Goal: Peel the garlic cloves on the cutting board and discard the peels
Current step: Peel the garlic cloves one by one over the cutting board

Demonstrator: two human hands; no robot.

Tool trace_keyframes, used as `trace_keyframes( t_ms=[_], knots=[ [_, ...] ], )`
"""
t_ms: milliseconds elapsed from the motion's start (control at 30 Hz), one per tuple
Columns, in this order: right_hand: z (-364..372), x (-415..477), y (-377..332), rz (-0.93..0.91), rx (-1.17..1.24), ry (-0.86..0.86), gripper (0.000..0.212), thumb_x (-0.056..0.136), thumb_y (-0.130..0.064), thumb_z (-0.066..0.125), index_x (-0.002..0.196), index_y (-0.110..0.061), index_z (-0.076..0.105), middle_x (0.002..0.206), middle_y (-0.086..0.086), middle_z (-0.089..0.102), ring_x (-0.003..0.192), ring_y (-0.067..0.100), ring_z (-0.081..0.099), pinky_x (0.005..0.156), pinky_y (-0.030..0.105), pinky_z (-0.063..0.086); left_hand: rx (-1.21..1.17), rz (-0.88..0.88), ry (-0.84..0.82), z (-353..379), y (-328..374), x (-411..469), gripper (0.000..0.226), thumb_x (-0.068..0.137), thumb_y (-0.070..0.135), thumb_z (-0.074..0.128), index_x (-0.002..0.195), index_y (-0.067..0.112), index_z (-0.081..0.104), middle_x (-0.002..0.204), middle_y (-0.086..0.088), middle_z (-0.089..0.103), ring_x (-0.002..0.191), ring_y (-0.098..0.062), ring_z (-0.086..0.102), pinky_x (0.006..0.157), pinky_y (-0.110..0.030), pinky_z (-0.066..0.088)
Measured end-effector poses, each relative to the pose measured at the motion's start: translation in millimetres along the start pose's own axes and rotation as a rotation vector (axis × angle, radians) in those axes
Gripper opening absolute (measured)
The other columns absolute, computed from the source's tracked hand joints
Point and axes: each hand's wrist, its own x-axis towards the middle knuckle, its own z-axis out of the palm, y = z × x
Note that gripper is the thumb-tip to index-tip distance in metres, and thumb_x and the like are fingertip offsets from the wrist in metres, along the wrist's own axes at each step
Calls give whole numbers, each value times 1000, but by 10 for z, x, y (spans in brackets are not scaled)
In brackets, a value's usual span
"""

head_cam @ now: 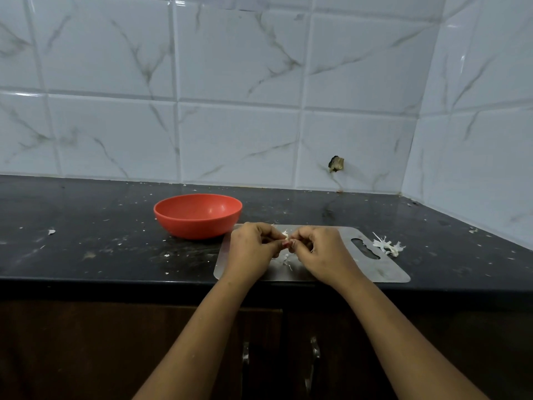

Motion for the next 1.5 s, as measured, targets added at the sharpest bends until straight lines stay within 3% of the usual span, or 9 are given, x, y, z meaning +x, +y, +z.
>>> trace_keyframes(
  t_ms=[233, 333, 433, 600, 833, 1000, 1233, 1500],
  knots=[
    [8, -21, -16, -22, -74, 6, 14, 91, -14, 59, 86, -15, 72, 68, -3, 63, 54, 8, 51, 51, 17, 39, 29, 12, -8, 10, -1, -3, 9, 81, 9, 75, 89, 5, 75, 74, -6, 71, 55, 2, 59, 58, -7, 47],
    [4, -23, -26, -22, -75, 2, 13, 92, -15, 59, 89, -16, 71, 72, -3, 65, 58, 8, 56, 53, 19, 44, 6, 0, -11, 0, 0, 0, 9, 81, 6, 74, 89, 4, 74, 76, -9, 71, 56, 1, 59, 60, -9, 50],
    [6, -15, -28, -14, -61, -3, 12, 93, -17, 59, 91, -17, 70, 76, -3, 66, 66, 11, 61, 61, 28, 53, -51, -27, -9, -2, -8, 10, 9, 81, 1, 72, 89, 1, 74, 79, -14, 72, 63, -11, 63, 68, -21, 56],
    [-10, -12, -42, 16, 46, 59, 15, 92, -15, 60, 83, -23, 68, 72, -2, 67, 64, 12, 61, 60, 22, 49, -117, -56, 18, -1, -23, 26, 9, 82, 0, 71, 85, 8, 73, 77, -12, 72, 69, -20, 68, 75, -32, 60],
    [-14, -14, -41, 48, 136, 58, 7, 88, -18, 68, 89, -21, 74, 77, -9, 70, 66, 6, 64, 59, 16, 50, -91, -41, 13, -3, -13, 16, 5, 80, 2, 73, 85, 4, 73, 77, -12, 72, 67, -17, 66, 69, -25, 58],
    [-34, -18, -34, 49, 115, 56, 12, 89, -15, 66, 83, -23, 73, 76, -3, 70, 65, 15, 64, 64, 32, 56, -90, -32, -3, -6, 4, 1, 9, 80, 2, 74, 88, -1, 73, 79, -15, 72, 67, -16, 65, 67, -22, 56],
    [-3, -21, -9, 9, 50, 54, 13, 91, -16, 60, 84, -22, 69, 72, 1, 68, 63, 17, 62, 61, 35, 52, -43, -19, 4, 5, 11, -12, 9, 81, 5, 73, 90, 4, 73, 79, -10, 72, 67, -12, 65, 64, -15, 54],
    [10, -9, -11, 17, 34, 79, 12, 92, -18, 60, 86, -14, 70, 71, -2, 66, 62, 11, 60, 60, 28, 50, -35, -42, 38, 48, 14, 2, 5, 80, 9, 75, 80, 12, 71, 68, -2, 70, 60, -11, 68, 67, -24, 59]
  ],
)
